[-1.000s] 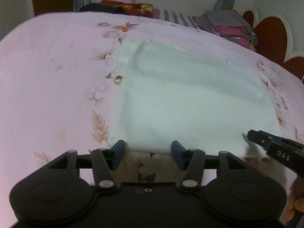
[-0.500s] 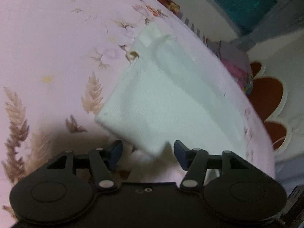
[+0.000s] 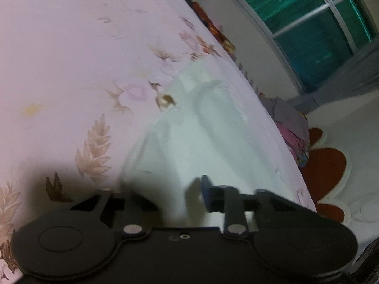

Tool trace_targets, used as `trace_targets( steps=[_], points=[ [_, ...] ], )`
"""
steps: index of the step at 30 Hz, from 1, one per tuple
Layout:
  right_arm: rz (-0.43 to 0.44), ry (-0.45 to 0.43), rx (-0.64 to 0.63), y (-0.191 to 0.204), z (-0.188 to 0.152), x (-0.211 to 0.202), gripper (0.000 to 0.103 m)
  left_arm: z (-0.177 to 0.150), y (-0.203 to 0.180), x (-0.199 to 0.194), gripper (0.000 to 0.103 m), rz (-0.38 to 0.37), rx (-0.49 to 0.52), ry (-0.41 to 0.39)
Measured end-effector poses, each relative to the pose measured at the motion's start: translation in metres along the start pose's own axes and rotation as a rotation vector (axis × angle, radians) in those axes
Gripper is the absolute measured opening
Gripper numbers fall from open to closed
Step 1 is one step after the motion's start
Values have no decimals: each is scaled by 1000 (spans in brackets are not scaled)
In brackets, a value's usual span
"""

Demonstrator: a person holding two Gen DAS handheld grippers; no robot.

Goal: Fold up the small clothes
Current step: 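Lift the edge and fold it over the sweater with the left gripper, then release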

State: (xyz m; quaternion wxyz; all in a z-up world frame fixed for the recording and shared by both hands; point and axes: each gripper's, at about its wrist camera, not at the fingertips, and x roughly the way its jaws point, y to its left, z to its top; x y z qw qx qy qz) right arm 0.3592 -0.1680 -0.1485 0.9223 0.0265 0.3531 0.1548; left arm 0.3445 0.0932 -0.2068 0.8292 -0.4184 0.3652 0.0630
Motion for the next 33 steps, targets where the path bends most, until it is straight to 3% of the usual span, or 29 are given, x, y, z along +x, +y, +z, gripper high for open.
trace_targets(
  steps=[5,15,20,21,23,28,33],
  points=[
    [-4,51,-12,5,-2,25,47,6,9,2,9,-10,-16,12],
    [-98,42,-137,26,-19,38,47,6,16,-2,8,-46,-26,20],
    [-69,41,-30,17,-13,26,46,5,10,-6,7,-27,16,-4],
    [-64,42,-16,14,-16,27,40,4,9,-5,7,-20,14,-7],
    [-67,28,-75,15,-23,28,40,2,5,-7,7,-12,15,-28],
    [11,40,-51,2,-19,26,41,-9,-28,-19,7,26,142,-120],
    [111,19,75,-28,-11,11,41,-25,-88,-25,6,28,360,-183]
  ],
)
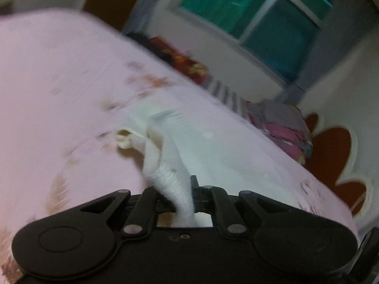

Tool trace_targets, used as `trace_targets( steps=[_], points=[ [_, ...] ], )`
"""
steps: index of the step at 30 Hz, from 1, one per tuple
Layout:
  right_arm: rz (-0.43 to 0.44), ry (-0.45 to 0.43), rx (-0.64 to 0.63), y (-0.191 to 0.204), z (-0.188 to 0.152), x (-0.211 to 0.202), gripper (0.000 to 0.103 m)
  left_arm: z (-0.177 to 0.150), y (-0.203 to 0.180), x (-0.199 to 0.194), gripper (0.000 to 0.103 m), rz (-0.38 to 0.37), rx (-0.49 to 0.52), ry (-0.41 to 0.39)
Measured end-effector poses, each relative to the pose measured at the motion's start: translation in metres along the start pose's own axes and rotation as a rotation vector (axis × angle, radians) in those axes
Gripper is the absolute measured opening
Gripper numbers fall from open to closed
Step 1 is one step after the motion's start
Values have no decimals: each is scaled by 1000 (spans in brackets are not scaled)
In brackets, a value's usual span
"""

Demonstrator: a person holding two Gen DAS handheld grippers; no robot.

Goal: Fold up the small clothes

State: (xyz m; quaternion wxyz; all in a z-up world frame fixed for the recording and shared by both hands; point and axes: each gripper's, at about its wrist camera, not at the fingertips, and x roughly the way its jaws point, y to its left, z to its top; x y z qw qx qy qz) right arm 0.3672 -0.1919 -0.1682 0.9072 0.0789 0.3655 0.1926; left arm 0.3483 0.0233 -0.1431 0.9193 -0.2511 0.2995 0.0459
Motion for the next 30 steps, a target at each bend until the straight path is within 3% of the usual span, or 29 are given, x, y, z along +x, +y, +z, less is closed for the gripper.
trace_targets(
  steps=[4,10,13,15,18,21,24,27,30],
  points=[
    [19,-39,68,-32,6,-26,41,-8,-64,2,6,-80,188,-6],
    [-20,-70,196,-98,1,-74,41,-62,-145,10,6,-221,441,90],
    [-55,-76,247,-131,-6,-99,41,-104,-166,24,7,-204,550,180],
    [-69,-75,269,-148,-11,-113,41,-124,-169,35,13,-180,594,262],
    [-53,-73,299,-161,-14,-125,41,-139,-170,25,21,-192,663,239],
    [0,-75,328,-167,-13,-134,41,-138,-170,13,26,-236,664,277],
    [97,-39,353,-158,-13,-136,41,-132,-158,-4,39,-294,656,307],
    [151,14,356,-149,-14,-126,41,-119,-139,-17,44,-264,653,284],
    [121,51,335,-139,-18,-115,41,-92,-115,-17,48,-197,585,247]
  ],
)
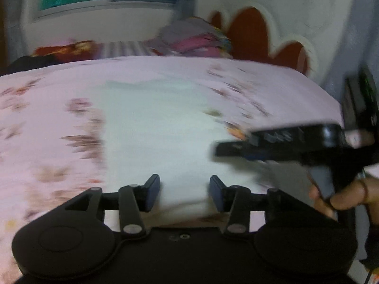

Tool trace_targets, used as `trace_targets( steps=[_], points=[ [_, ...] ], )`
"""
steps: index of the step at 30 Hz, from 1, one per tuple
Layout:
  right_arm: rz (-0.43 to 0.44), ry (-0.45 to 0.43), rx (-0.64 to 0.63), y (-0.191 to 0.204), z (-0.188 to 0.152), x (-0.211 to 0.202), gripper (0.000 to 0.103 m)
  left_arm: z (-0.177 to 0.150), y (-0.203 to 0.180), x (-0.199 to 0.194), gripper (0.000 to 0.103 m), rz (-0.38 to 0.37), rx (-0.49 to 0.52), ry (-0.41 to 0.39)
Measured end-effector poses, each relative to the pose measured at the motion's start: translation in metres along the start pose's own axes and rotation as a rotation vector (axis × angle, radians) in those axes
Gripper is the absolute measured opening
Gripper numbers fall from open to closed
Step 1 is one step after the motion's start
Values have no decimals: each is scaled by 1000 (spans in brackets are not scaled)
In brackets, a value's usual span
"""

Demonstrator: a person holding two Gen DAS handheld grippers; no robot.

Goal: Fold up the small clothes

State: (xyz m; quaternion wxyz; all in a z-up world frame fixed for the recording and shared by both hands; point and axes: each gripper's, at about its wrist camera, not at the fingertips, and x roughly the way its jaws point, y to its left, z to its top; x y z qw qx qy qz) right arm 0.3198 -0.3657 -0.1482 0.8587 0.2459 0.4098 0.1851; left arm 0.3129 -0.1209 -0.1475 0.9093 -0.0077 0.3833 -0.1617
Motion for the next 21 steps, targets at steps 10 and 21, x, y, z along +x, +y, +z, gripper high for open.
trace_targets(
  steps=[10,21],
  points=[
    [-69,-43,-7,-3,29,34,41,27,59,6,48,86,-133,-45],
    [-44,-40,76,-15,52,61,15,57,76,48,48,42,-143,-30]
  ],
)
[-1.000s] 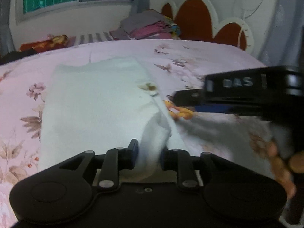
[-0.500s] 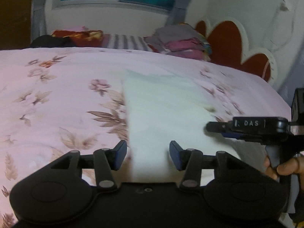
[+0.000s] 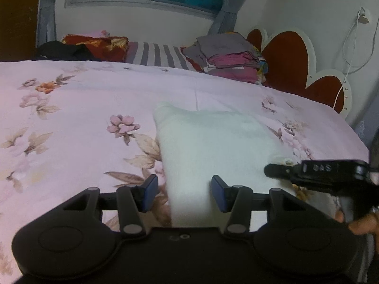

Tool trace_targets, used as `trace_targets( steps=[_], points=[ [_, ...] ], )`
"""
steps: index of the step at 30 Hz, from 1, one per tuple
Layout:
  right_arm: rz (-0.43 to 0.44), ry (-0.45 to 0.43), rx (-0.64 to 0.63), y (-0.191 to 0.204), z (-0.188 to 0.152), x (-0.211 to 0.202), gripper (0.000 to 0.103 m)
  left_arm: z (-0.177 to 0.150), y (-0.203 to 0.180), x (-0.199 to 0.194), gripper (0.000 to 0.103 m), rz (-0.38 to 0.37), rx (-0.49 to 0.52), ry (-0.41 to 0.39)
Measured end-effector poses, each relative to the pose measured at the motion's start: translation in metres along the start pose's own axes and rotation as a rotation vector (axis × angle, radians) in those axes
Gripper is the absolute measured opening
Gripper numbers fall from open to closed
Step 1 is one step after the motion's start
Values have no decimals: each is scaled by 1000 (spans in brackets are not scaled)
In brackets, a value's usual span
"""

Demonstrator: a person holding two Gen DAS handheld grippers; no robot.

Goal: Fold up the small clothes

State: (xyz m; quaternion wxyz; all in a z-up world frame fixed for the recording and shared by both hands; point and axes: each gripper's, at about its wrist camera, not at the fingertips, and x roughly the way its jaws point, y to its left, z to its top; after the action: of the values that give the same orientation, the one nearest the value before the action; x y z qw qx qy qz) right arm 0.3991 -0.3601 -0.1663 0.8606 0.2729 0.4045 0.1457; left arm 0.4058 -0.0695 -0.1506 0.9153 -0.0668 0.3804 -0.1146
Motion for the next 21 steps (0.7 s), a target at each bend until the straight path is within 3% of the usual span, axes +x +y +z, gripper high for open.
trace_targets(
  steps=[7,15,18,21],
  points=[
    [-44,-40,-72,9,-5,-31,13,3,-11,17,49,-33,7,21],
    [-148,-30,-173,10,-7,-13,13,-15,-15,26,51,-29,23,73],
    [-124,-24,-129,6,-13,-26,24,-19,-14,19,51,-31,35,80],
    [-119,-16,-122,7,-24,-43,26,-24,-13,13,51,-34,27,94]
  ],
)
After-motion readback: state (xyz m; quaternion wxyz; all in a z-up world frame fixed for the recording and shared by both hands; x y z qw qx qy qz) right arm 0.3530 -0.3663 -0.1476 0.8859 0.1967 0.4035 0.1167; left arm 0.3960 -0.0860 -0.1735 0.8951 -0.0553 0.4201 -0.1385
